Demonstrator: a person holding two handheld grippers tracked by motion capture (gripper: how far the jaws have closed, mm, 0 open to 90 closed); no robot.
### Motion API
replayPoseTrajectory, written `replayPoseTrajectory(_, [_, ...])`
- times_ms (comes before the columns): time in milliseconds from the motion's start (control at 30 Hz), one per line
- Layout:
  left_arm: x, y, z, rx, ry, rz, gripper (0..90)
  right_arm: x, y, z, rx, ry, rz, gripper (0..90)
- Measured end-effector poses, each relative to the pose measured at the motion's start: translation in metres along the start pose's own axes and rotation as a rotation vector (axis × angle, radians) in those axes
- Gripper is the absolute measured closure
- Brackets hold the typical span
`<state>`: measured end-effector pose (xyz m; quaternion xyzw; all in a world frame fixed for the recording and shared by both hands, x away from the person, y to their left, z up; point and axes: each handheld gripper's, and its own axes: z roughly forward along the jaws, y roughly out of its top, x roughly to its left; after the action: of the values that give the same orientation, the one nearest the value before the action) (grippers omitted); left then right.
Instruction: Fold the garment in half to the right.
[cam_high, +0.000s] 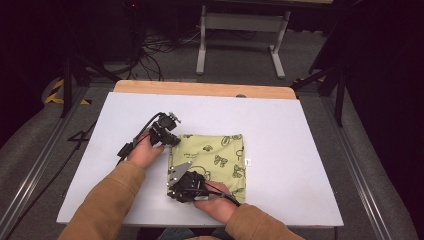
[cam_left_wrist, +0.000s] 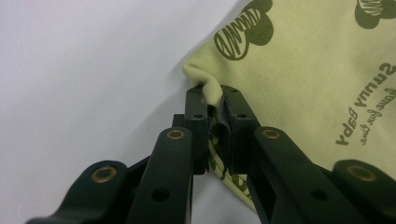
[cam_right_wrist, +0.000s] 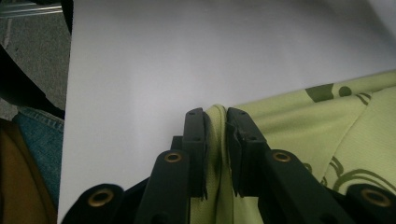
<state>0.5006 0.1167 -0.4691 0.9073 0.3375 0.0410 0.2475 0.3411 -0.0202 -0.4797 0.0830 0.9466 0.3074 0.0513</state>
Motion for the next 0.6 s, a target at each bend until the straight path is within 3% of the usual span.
replayPoseTrajectory(300, [0.002,0.000,-0.011,-0.047,-0.018,-0.004,83.4,0.001,0.000,-0.005,-0.010,-0.010,-0.011,79.5])
replayPoseTrajectory(600, [-0.003,0.001,-0.033,-0.148,-0.047,-0.020,83.0,0.002,0.000,-0.024,-0.071,-0.012,0.000,79.7])
